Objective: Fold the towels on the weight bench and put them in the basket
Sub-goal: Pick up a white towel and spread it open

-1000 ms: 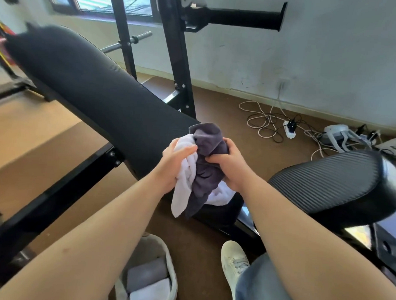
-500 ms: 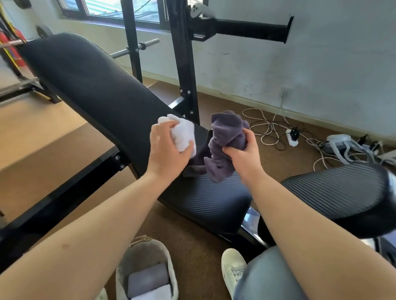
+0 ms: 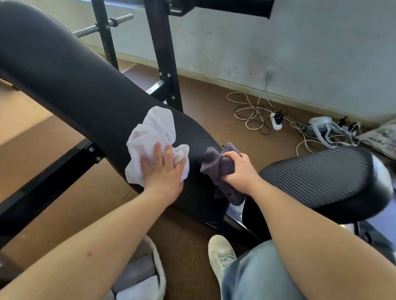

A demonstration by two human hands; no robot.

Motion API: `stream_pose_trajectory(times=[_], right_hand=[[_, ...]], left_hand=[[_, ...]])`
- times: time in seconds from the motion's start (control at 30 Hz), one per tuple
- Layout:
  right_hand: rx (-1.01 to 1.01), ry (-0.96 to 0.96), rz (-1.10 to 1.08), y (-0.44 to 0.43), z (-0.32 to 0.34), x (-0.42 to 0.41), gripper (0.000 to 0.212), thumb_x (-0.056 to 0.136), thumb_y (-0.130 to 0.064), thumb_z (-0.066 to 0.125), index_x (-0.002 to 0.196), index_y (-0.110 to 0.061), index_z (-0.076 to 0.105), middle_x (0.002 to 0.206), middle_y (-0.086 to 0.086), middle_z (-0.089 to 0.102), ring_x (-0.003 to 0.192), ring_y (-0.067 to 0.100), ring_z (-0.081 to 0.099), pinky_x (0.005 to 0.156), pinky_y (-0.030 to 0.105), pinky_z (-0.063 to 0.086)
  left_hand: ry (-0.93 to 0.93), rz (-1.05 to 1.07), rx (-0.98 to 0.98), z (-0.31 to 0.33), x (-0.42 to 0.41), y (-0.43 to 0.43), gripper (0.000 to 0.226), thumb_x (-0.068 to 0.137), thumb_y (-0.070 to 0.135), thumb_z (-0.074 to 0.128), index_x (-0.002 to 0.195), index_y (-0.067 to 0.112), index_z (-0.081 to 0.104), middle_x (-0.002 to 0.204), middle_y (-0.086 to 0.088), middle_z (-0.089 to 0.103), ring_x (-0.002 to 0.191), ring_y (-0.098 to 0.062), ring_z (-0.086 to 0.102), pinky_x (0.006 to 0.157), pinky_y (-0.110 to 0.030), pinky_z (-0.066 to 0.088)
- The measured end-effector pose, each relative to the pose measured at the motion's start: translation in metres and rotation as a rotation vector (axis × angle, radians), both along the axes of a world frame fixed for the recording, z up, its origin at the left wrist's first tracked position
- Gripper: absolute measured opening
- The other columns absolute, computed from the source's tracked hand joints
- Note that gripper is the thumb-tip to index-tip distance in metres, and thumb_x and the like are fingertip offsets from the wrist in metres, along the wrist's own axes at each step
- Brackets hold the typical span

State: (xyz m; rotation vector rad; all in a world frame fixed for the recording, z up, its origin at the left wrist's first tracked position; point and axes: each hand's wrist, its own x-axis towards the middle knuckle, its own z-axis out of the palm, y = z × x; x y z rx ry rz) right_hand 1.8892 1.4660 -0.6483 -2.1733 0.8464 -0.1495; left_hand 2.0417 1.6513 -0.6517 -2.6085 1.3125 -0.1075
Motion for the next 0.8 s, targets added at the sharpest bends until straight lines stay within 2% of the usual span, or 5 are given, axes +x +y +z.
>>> stream_pose_trajectory(times=[0.1, 0.23, 0.3, 0.5, 0.8], right_hand=[[0.232, -0.297, -0.077, 0.003, 0.007, 0.003, 0.054, 0.078, -0.013, 0.082, 0.118, -0.039, 0.057, 0.125, 0.002, 0.060, 0.115, 0.019, 0.062, 0.092, 0.032, 0.055], [0.818, -0.739, -0.266, 0.009, 0.017, 0.009, 0.057, 0.084, 0.004, 0.075, 0.128, -0.025, 0.056, 0.126, 0.007, 0.066, 0.116, 0.026, 0.068, 0.093, 0.043, 0.059], [0.952, -0.740, -0.321, 0.005, 0.012, 0.008, 0.063, 0.085, 0.005, 0.073, 0.137, -0.021, 0.049, 0.132, 0.011, 0.063, 0.118, 0.031, 0.067, 0.098, 0.049, 0.057], [0.272, 0.205, -0.075, 0.002, -0.014, 0.001, 0.082, 0.078, -0.027, 0.082, 0.144, -0.036, 0.034, 0.135, 0.008, 0.042, 0.119, 0.030, 0.053, 0.101, 0.053, 0.053], [-0.250, 0.627, 0.039, 0.003, -0.007, -0.005, 0.062, 0.090, -0.025, 0.068, 0.143, -0.033, 0.037, 0.145, 0.011, 0.033, 0.136, 0.038, 0.033, 0.107, 0.053, 0.038]], left_hand=[[0.025, -0.077, -0.010, 0.003, 0.000, -0.006, 0.076, 0.096, 0.046, 0.057, 0.157, 0.028, 0.015, 0.159, -0.016, 0.007, 0.148, -0.047, -0.005, 0.113, -0.060, 0.033], [0.052, -0.084, -0.030, 0.002, 0.000, -0.012, 0.076, 0.094, 0.044, 0.060, 0.156, 0.026, 0.019, 0.157, -0.013, 0.012, 0.148, -0.046, -0.001, 0.109, -0.056, 0.035], [0.041, -0.066, -0.035, -0.002, -0.001, -0.013, 0.077, 0.093, 0.044, 0.061, 0.156, 0.027, 0.020, 0.157, -0.013, 0.011, 0.147, -0.046, -0.002, 0.109, -0.056, 0.036], [-0.011, -0.042, -0.019, -0.007, -0.005, -0.018, 0.067, 0.093, 0.038, 0.060, 0.150, 0.030, 0.027, 0.159, -0.013, 0.008, 0.147, -0.044, -0.004, 0.110, -0.055, 0.033], [-0.051, -0.050, -0.018, -0.004, -0.007, -0.020, 0.069, 0.092, 0.044, 0.058, 0.150, 0.028, 0.026, 0.157, -0.015, 0.017, 0.141, -0.040, 0.015, 0.102, -0.047, 0.042]])
